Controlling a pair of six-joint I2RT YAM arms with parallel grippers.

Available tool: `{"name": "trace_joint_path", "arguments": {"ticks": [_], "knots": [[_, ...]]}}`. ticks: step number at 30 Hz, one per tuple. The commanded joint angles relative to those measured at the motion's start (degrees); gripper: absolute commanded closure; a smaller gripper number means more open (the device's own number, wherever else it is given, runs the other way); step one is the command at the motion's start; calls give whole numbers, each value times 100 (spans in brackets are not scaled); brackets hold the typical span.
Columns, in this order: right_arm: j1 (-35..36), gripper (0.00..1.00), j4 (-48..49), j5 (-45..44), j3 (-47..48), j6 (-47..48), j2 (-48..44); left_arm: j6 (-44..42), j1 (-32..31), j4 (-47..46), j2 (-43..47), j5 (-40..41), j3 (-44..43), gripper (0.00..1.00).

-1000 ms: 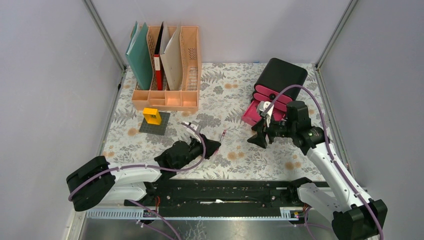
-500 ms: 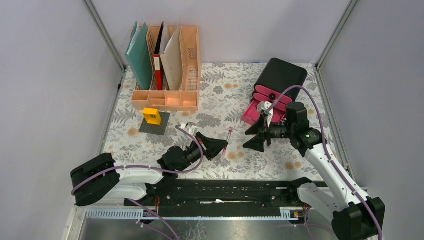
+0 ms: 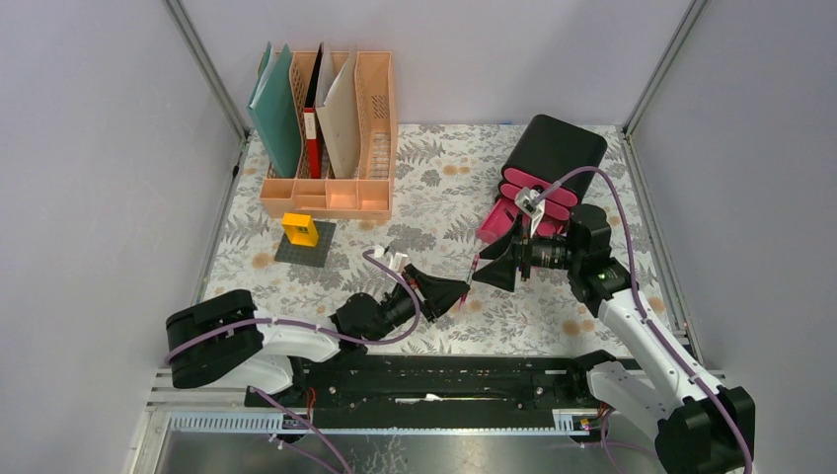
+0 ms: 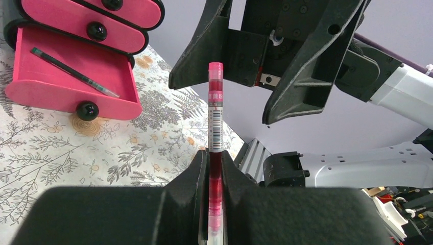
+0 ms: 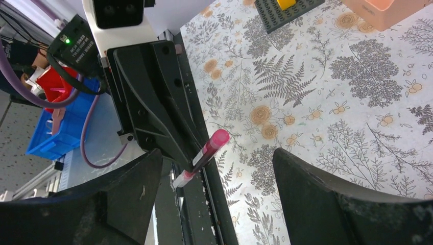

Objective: Organize the desk
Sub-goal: Place the stationery in the drawer.

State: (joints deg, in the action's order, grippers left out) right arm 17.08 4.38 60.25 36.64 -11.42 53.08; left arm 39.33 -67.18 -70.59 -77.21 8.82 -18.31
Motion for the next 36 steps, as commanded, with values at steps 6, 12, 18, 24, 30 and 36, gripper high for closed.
{"name": "trace_joint_path", "arguments": {"ticks": [6, 12, 18, 24, 30, 36], "knots": [[-30, 27, 1091, 160, -215, -962, -105, -60, -159, -641, -230, 259, -349, 100], [-34, 42, 1207, 264, -268, -1074, -47, -120, -203, -632, -281, 283, -443, 100], [-31, 77, 1292, 438, -267, -1139, 17, -145, -217, -610, -365, 265, -498, 100], [-35, 99, 1156, 613, -213, -847, 6, -173, -217, -460, -272, 283, -453, 72], [-30, 100, -106, 762, 107, 776, -26, -290, -217, 247, 230, 215, -344, 20], [-36, 100, -1873, 348, 622, 2896, -86, -631, -212, 1394, 766, 170, -390, 1]]}}
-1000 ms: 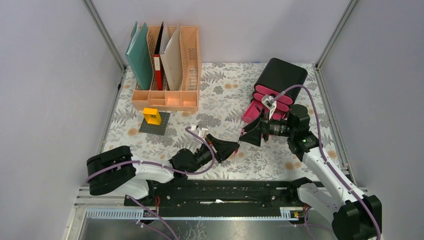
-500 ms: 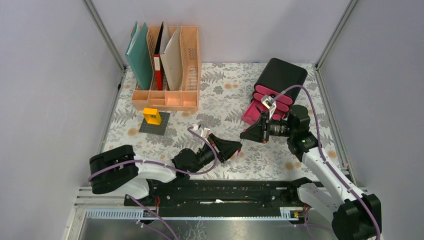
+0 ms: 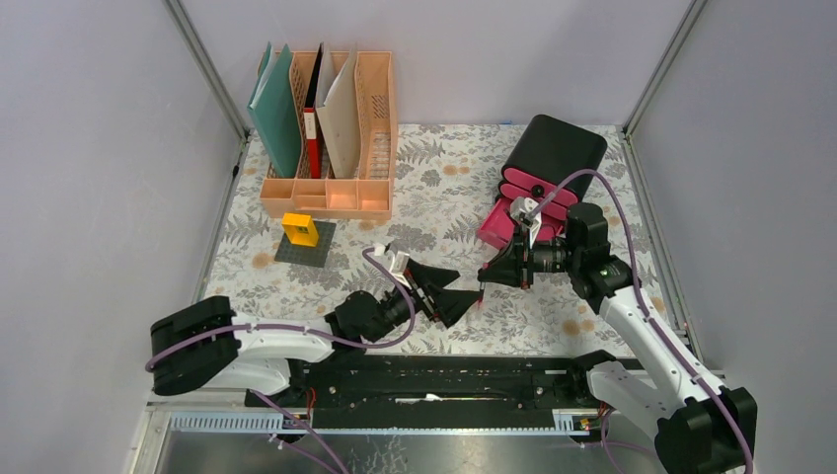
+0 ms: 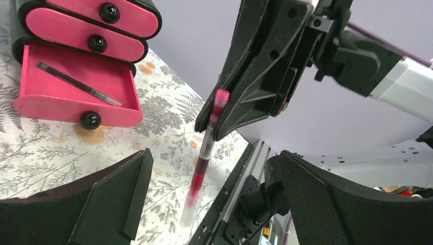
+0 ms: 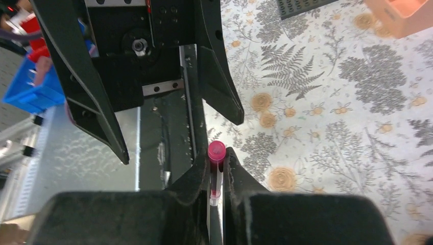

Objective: Organize the desk
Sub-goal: Place the stationery in the drawer.

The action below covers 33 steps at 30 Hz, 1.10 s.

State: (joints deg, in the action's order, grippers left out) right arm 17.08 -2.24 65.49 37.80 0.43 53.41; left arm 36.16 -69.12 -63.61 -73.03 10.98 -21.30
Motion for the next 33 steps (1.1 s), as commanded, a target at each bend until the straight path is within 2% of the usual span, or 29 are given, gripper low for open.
{"name": "trace_joint_path", "arguments": {"ticks": [1, 7, 16, 23, 33], "knots": [[-32, 100, -1376, -332, 556, 1907, -136, -380, -14, 952, 411, -67, -141, 1], [-31, 100, -1881, -1469, 742, 2713, -345, -522, 42, 2145, 673, -45, -355, 1], [-32, 100, -1885, -3262, 1003, 3294, -339, -453, 172, 2348, 1046, 23, -30, 1], [-37, 99, -1720, -4418, 1342, 3930, 264, -417, 267, 2436, 1454, 166, 262, 1], [-34, 97, -1364, -5157, 1823, 4237, 1365, -417, 302, 2633, 1921, 355, 495, 1]]}}
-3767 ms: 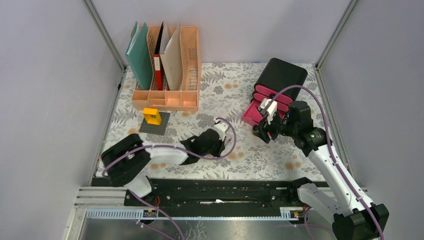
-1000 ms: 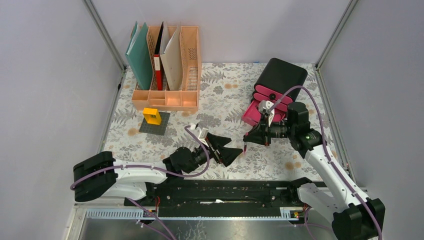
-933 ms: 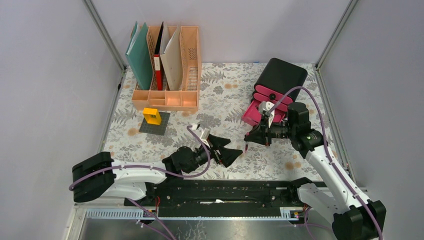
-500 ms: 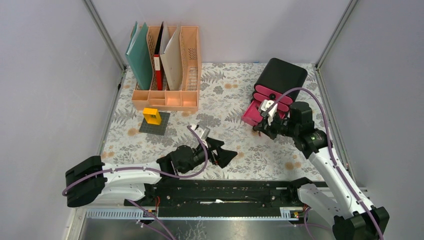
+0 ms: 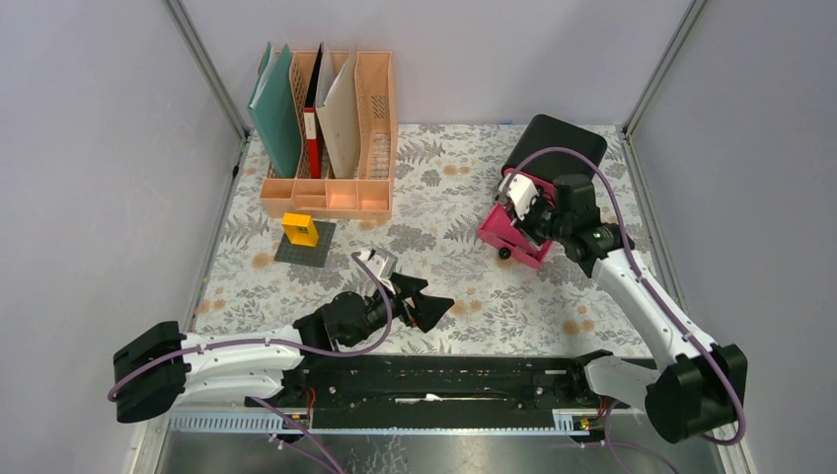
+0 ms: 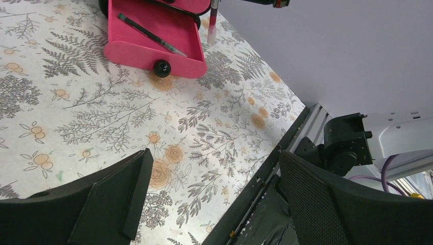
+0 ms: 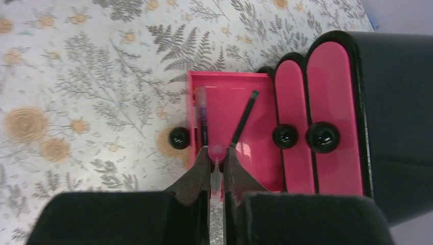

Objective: Organize the desk
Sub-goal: Place the stationery in the drawer.

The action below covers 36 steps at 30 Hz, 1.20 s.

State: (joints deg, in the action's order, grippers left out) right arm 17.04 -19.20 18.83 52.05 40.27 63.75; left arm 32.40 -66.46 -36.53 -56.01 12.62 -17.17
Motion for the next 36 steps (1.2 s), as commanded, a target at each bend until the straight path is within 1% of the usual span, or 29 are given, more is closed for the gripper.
{"name": "trace_joint_path", "arguments": {"ticks": [1, 9, 13, 16, 19, 22, 25, 28, 33, 36], "knots": [[-25, 96, 354, -551, 439, 273, 433, -41, 36, -62, 252, 200, 101, 1], [-26, 91, 511, -853, 668, 320, 1149, -24, 63, -31, 350, 236, 186, 1], [-29, 87, 514, -904, 789, 265, 1468, -8, 62, -37, 354, 245, 211, 1], [-29, 76, 509, -974, 837, 236, 1641, 2, 60, -28, 389, 264, 239, 1], [-31, 60, 487, -1040, 854, 196, 1761, 3, 62, 19, 459, 294, 266, 1], [-26, 51, 342, -992, 925, 89, 1799, -13, 71, 100, 563, 329, 284, 1], [-32, 46, 122, -733, 1049, -87, 1693, -17, 71, 128, 663, 346, 314, 1], [-26, 43, -71, -251, 1138, -315, 1461, -4, 71, 145, 724, 345, 336, 1], [-27, 37, -393, 805, 1123, -558, 911, 11, 80, 168, 767, 330, 353, 1], [-26, 36, -481, 1495, 1000, -645, 574, 7, 76, 173, 776, 339, 362, 1]]}}
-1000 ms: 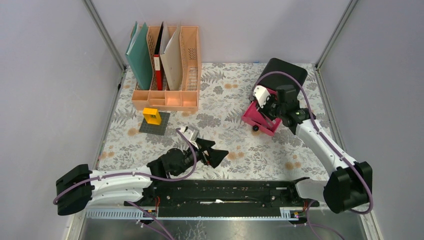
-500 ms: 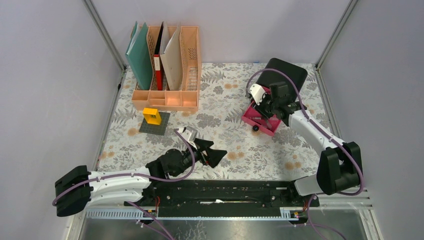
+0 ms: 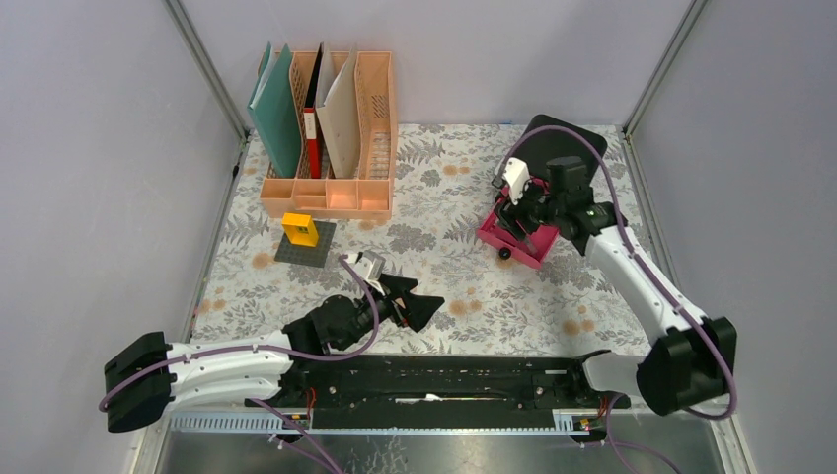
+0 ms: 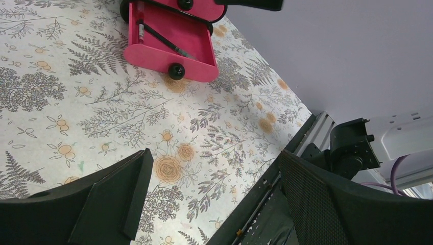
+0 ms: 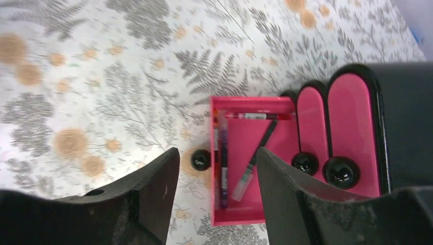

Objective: Organize the desk
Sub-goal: Place the stationery in the drawer, then close the drawer in the storage box.

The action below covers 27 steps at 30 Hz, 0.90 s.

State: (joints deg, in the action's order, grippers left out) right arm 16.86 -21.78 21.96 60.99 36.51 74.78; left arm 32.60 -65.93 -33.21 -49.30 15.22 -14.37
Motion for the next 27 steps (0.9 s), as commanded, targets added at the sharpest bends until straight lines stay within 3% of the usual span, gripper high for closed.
{"name": "trace_joint_path", "arguments": {"ticks": [1, 12, 27], "knots": [[-8, 34, -235, 1379, 60, -290, -635, -2, 27, -159, 113, 77, 83, 1], [-9, 26, -432, 2432, -541, 214, -1246, 34, 34, -190, 127, 70, 118, 1], [-13, 27, -424, 894, -1361, 1620, -747, 91, 76, -264, 46, 105, 171, 1]]}}
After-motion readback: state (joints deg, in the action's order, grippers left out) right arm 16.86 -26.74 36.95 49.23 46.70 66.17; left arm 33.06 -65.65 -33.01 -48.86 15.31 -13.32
